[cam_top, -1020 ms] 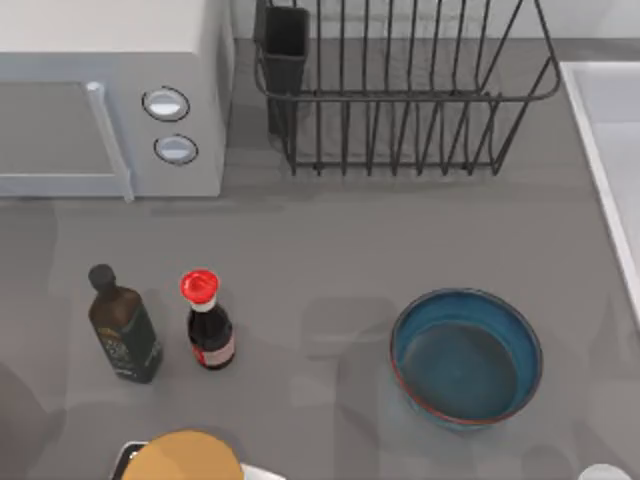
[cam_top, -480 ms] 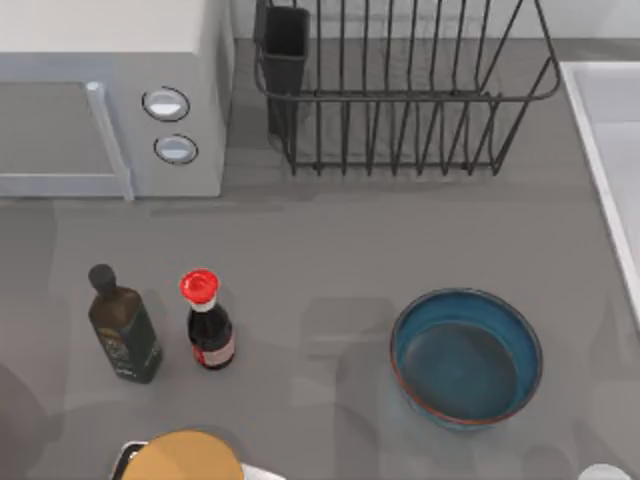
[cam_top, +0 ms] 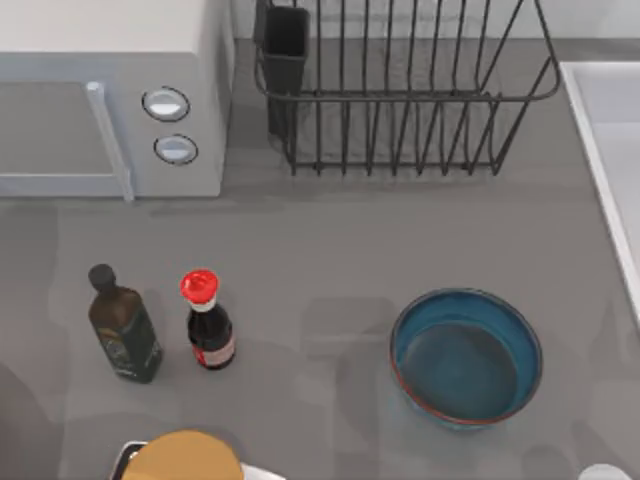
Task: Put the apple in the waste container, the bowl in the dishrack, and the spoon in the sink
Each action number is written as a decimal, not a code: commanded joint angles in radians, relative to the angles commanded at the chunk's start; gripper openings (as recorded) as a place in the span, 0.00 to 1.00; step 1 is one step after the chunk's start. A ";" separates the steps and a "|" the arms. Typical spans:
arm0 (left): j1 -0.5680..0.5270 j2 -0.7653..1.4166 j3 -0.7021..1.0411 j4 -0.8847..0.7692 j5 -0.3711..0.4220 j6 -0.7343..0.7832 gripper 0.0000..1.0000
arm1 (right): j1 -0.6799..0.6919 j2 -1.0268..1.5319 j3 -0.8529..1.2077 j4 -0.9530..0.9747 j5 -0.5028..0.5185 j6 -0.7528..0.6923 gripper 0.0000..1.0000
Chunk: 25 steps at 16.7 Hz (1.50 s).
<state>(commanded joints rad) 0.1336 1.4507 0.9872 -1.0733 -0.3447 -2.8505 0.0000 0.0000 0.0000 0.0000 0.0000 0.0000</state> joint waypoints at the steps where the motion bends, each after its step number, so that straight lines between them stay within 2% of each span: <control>1: -0.003 -0.041 -0.023 0.031 0.010 0.065 1.00 | 0.000 0.000 0.000 0.000 0.000 0.000 1.00; 4: -0.013 -0.182 -0.112 0.136 0.044 0.319 1.00 | 0.000 0.000 0.000 0.000 0.000 0.000 1.00; 7: -0.026 -0.341 -0.229 0.252 0.079 0.668 1.00 | 0.000 0.000 0.000 0.000 0.000 0.000 1.00; 15: -0.075 -0.821 -0.617 0.597 0.188 1.850 1.00 | 0.000 0.000 0.000 0.000 0.000 0.000 1.00; 18: -0.094 -1.015 -0.754 0.740 0.236 2.235 1.00 | 0.000 0.000 0.000 0.000 0.000 0.000 1.00; 21: -0.112 -1.196 -0.864 0.877 0.283 2.530 1.00 | 0.000 0.000 0.000 0.000 0.000 0.000 1.00; 25: -0.128 -1.382 -0.958 1.020 0.329 2.775 1.00 | 0.000 0.000 0.000 0.000 0.000 0.000 1.00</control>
<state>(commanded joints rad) 0.0057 0.0684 0.0296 -0.0534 -0.0161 -0.0760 0.0000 0.0000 0.0000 0.0000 0.0000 0.0000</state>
